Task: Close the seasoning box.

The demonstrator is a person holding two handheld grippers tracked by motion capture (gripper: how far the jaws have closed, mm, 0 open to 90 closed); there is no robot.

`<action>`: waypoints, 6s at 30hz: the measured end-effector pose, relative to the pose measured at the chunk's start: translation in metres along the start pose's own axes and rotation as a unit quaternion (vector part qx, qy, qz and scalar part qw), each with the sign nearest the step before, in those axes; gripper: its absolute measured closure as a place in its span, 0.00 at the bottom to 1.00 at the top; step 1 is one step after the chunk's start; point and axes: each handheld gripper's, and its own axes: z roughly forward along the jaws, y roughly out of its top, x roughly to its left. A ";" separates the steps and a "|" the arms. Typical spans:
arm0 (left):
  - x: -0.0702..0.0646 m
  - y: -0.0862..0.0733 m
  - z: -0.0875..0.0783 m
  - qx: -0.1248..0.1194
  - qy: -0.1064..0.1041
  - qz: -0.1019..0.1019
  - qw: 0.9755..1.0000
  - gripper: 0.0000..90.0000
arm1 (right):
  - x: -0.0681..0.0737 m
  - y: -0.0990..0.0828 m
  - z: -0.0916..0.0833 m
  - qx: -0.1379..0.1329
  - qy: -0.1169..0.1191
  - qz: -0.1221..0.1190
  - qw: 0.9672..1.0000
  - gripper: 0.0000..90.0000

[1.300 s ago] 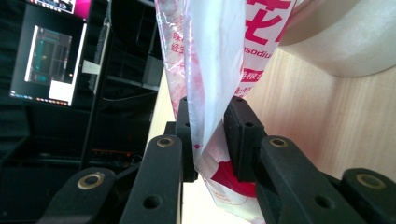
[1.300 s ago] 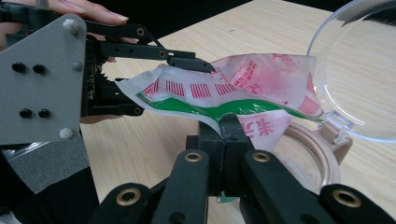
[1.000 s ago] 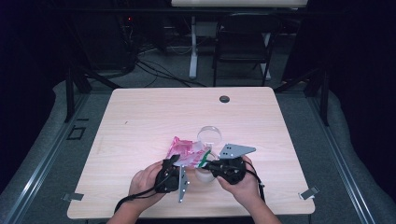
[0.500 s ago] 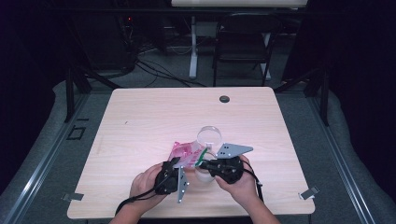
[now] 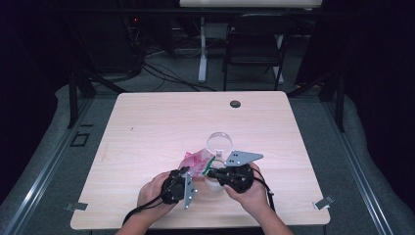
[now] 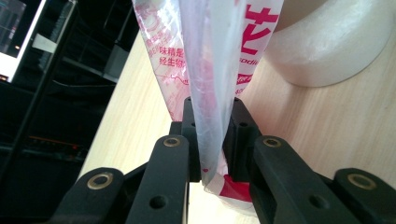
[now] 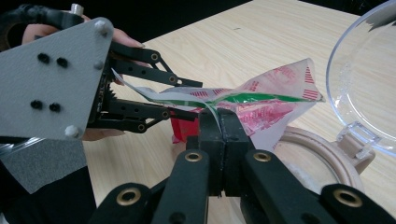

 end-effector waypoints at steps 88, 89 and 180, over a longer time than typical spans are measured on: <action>0.111 -0.127 -0.033 0.030 0.052 -0.342 0.938 1.00 | -0.017 0.002 -0.013 -0.046 -0.045 0.003 0.998 0.58; 0.111 -0.129 -0.034 0.033 0.054 -0.344 0.937 1.00 | -0.018 0.002 -0.012 -0.047 -0.043 0.008 0.998 0.58; 0.085 -0.115 -0.024 -0.009 -0.019 -0.376 0.926 0.50 | -0.021 0.009 -0.006 -0.040 -0.051 0.011 0.998 0.57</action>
